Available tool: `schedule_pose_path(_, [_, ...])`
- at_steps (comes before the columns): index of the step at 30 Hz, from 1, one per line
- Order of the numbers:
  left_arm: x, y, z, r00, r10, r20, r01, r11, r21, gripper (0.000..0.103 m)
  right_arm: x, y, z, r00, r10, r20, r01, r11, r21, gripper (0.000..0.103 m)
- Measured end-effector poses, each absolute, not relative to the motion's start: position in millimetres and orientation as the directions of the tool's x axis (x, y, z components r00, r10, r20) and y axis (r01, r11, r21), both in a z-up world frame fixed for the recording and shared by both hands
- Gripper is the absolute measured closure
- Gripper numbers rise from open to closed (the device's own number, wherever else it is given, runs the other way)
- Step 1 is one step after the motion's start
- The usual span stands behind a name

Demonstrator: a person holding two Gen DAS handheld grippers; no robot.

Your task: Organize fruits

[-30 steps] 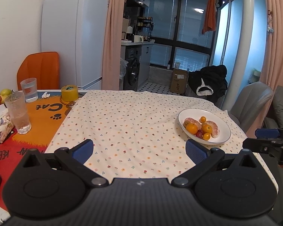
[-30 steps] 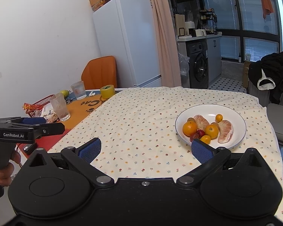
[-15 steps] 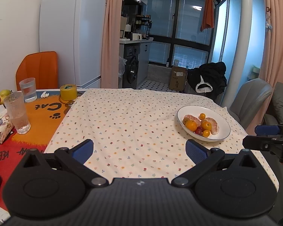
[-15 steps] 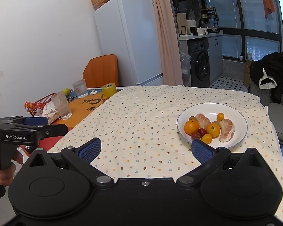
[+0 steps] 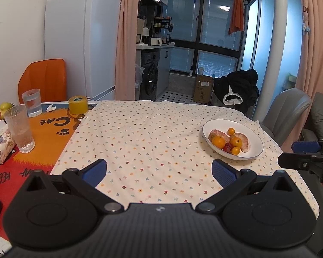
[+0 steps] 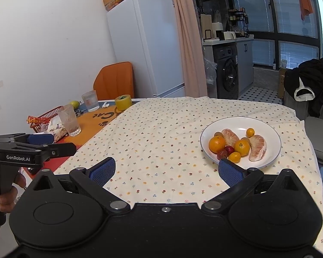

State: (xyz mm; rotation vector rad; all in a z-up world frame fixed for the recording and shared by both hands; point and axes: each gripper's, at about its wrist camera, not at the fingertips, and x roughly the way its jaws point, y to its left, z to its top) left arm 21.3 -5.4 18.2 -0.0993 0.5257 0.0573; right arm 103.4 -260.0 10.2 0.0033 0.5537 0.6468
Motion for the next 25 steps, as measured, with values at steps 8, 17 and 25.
schedule_pose_path(8, [20.5,-5.2,16.7,0.863,0.029,-0.504,-0.079,0.994,-0.077,0.000,104.0,-261.8,8.4,0.659,0.565,-0.496,-0.563,0.808,0.172,0.000])
schedule_pose_path(17, [22.8,-6.9,8.8,0.854,0.016,-0.519,-0.061,0.996,-0.069,0.000,109.1,-260.1,-1.8,0.642,0.557,-0.527,-0.558,0.811,0.176,0.000])
schedule_pose_path(25, [25.8,-8.2,2.1,0.848,0.006,-0.529,-0.050,0.996,-0.069,0.000,112.6,-259.4,-11.0,0.627,0.548,-0.554,-0.551,0.814,0.182,0.000])
